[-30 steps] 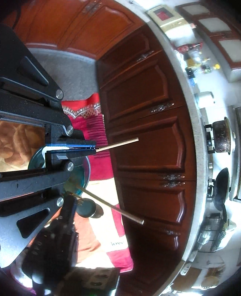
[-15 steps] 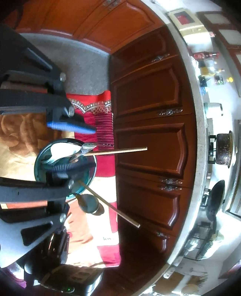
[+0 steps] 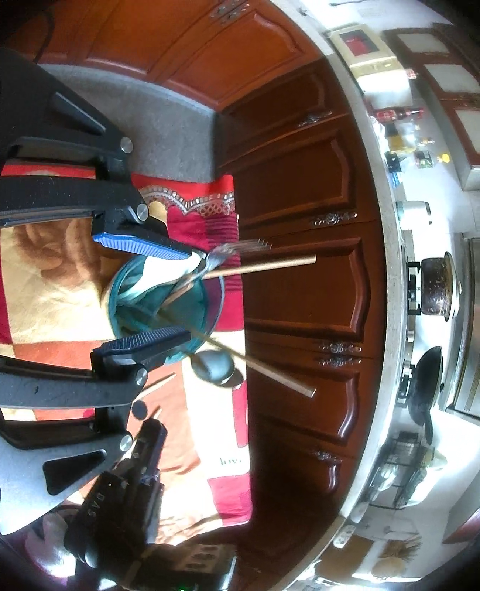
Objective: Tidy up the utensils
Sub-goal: 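Drop the fork from the left tool into the holder while the right tool drops the chopstick in, then grasp a chopstick with the right tool while the left tool grasps the other chopstick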
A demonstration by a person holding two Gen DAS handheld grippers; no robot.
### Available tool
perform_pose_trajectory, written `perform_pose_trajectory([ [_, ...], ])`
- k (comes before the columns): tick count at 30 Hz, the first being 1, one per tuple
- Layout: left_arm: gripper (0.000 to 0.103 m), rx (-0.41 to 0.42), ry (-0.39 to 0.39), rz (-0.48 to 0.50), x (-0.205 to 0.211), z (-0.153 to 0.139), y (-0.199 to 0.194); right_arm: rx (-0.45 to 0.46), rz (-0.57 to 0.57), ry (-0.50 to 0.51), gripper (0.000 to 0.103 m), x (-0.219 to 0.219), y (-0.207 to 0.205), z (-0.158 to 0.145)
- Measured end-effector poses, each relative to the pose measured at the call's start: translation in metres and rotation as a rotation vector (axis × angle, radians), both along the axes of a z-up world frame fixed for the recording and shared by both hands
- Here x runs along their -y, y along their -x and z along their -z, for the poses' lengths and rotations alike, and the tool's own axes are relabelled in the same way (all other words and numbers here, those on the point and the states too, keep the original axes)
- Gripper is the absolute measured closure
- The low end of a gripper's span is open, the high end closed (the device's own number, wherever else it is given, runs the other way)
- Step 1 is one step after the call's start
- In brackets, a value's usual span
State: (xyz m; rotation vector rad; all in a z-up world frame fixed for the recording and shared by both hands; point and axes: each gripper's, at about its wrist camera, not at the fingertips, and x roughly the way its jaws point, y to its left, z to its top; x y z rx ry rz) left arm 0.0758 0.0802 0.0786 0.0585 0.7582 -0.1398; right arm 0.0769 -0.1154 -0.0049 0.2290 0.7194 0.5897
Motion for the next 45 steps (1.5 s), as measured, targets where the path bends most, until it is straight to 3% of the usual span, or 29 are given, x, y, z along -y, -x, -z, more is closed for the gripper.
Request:
perform_pose_trajectory([
  [7, 0.066, -0.003, -0.006, 0.032, 0.032, 0.01, 0.012, -0.005, 0.049, 0.022, 0.096, 0.032, 0.012, 0.002],
  [10, 0.065, -0.015, -0.003, 0.04, 0.047, 0.018, 0.014, -0.012, 0.073, 0.029, 0.081, 0.046, 0.016, 0.006],
  [12, 0.065, -0.023, -0.005, 0.045, 0.056, 0.025, 0.016, -0.019, 0.079, 0.037, 0.079, 0.055, 0.018, 0.01],
  [20, 0.065, -0.08, -0.012, 0.087, 0.094, 0.055, 0.015, -0.074, 0.123, 0.082, 0.079, 0.089, 0.019, 0.036],
  [26, 0.065, -0.138, 0.018, 0.102, 0.109, 0.078, 0.011, -0.132, 0.132, 0.171, 0.079, 0.102, 0.007, 0.067],
  [33, 0.065, -0.237, 0.043, 0.09, 0.118, 0.116, 0.004, -0.18, 0.055, 0.262, 0.079, 0.083, -0.03, 0.096],
  [37, 0.065, -0.256, 0.059, 0.074, 0.12, 0.124, -0.002, -0.2, 0.013, 0.354, 0.079, 0.064, -0.056, 0.113],
  [39, 0.065, -0.261, 0.067, 0.057, 0.12, 0.126, -0.008, -0.189, 0.002, 0.379, 0.087, 0.062, -0.061, 0.121],
  [40, 0.065, -0.265, 0.074, 0.051, 0.12, 0.127, -0.01, -0.171, 0.006, 0.391, 0.096, 0.062, -0.061, 0.12],
  [45, 0.065, -0.276, 0.096, 0.007, 0.131, 0.136, -0.029, -0.19, 0.101, 0.299, 0.098, 0.103, -0.063, 0.116],
])
